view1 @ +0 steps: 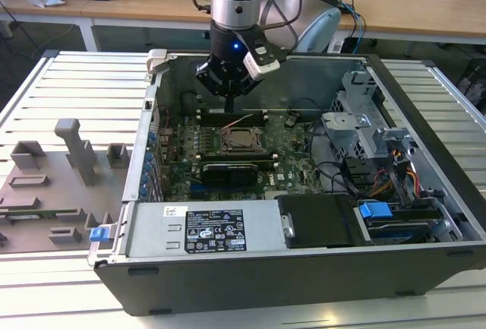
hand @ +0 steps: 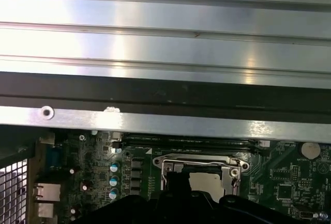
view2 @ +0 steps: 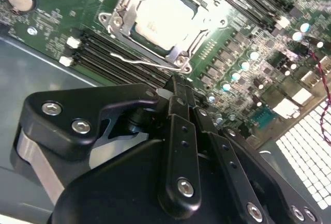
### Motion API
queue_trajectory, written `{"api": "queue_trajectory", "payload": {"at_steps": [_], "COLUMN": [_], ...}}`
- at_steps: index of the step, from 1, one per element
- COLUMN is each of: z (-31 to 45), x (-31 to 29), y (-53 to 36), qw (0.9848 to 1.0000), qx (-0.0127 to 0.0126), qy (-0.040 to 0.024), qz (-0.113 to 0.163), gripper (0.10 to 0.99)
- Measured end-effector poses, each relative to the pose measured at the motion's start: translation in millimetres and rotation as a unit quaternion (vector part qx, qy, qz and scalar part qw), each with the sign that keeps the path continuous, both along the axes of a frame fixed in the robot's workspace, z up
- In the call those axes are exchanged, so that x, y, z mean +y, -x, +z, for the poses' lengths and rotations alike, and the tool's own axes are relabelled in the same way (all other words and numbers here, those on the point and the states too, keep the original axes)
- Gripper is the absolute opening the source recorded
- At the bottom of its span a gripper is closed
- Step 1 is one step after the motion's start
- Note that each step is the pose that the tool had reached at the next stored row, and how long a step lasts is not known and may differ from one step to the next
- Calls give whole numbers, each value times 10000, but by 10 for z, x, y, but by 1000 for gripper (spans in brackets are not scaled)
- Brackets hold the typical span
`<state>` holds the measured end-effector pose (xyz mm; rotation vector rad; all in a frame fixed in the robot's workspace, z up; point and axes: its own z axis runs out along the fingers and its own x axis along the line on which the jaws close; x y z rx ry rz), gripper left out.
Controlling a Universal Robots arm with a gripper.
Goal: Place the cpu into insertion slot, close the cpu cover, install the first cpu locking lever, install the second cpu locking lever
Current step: 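Install the first cpu locking lever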
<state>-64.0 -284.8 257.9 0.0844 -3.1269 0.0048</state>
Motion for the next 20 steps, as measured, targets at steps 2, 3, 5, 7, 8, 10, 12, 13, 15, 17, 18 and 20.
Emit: {"api": "queue_trajectory", "payload": {"at_steps": [2, 3, 5, 7, 8, 10, 12, 13, 15, 17, 18, 20], "z": [-1, -1, -1, -3, -5, -8, -9, -9, -9, -9, -22, -54], "x": [0, 0, 0, -8, -22, -43, -54, -58, -59, -59, -59, -60], "y": [-3, -4, -4, -4, -3, -1, -1, -1, -2, -1, 0, 1], "qw": [10000, 10000, 10000, 10000, 10000, 9997, 9990, 9984, 9973, 9973, 9973, 9973], "qx": [-1, -1, -1, -1, -1, 0, -1, -1, -1, -1, -1, -1], "qy": [-1, -1, -1, -40, -90, -242, -439, -561, -729, -732, -732, -732], "qz": [-1, -1, 0, 0, 0, 0, 0, 0, -3, -5, -4, -4], "gripper": [106, 106, 106, 106, 106, 106, 106, 106, 106, 106, 106, 106]}}
